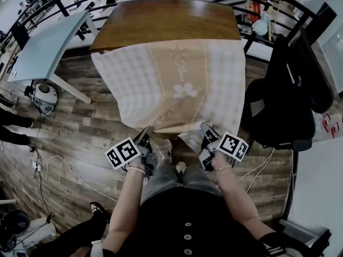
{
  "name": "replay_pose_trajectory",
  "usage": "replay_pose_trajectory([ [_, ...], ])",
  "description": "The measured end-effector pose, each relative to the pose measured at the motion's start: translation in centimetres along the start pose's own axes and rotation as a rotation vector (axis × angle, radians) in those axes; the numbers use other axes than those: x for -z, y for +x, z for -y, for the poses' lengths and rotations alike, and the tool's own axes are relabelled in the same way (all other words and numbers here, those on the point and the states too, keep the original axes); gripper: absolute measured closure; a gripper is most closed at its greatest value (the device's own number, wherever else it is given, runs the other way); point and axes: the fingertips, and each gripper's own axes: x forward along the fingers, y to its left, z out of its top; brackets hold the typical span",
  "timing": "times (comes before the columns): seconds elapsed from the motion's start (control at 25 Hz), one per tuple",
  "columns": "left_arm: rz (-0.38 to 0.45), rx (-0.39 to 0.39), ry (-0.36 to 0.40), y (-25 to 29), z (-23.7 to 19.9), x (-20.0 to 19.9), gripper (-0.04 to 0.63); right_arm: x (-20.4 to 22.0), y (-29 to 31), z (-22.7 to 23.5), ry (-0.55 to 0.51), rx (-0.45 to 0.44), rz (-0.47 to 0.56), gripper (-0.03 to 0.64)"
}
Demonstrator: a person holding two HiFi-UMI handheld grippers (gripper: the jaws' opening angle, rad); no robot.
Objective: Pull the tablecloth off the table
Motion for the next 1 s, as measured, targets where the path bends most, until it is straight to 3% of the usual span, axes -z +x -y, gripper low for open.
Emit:
replay_pose_trajectory([
  [1.0,-0.062,-0.044,-0.040,-0.2,-2.4,2.0,0.580,1.1,-0.2,1.6,0.034,0.056,-0.022,0.589],
])
